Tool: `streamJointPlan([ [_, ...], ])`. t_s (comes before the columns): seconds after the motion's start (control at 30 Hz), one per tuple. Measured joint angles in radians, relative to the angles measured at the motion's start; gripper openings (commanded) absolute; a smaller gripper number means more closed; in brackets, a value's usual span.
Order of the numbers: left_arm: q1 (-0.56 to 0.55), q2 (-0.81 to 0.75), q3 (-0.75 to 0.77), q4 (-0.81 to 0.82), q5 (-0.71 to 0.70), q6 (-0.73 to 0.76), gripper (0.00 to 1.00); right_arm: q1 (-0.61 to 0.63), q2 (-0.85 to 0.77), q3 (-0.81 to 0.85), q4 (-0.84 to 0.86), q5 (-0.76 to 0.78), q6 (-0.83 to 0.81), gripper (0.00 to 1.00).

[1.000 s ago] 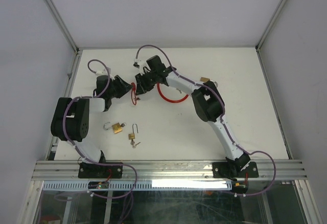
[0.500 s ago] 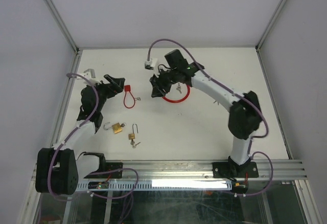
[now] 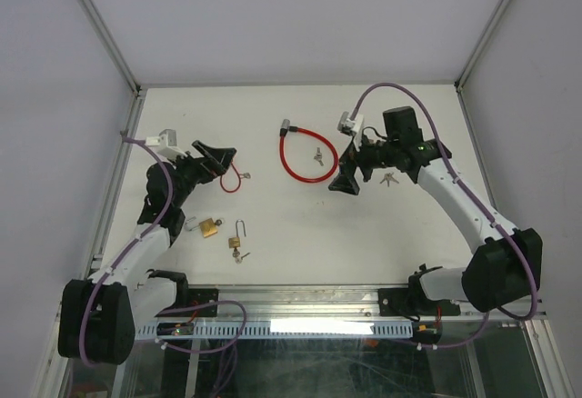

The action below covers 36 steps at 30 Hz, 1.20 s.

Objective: Lock with the key
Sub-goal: Place the lock at the center of the board, then pick up the lock from the center of the board.

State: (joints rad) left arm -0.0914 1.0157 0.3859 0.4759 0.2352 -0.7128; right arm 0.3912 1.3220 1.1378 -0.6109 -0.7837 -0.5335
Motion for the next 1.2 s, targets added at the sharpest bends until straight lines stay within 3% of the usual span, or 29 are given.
streamJointPlan([
  [0.3,-0.342,-0.066,0.080,-0.210,-0.163,0.078,0.93,-0.146,-0.088,-0.129,0.069,-0.209,0.056,0.99],
  [0.5,-0.394,-0.073,0.076,-0.257,-0.216,0.077,0.94,-0.226,-0.108,-0.138,0.104,-0.348,0.104,0.99],
  [0.8,-0.417,-0.103,0.051,-0.311,-0.264,0.064,0.91,-0.264,-0.114,-0.148,0.119,-0.404,0.114,0.99],
  [1.2,-0.629,-0.043,0.153,-0.541,-0.523,0.074,0.90,-0.272,-0.119,-0.168,0.137,-0.409,0.135,0.99],
])
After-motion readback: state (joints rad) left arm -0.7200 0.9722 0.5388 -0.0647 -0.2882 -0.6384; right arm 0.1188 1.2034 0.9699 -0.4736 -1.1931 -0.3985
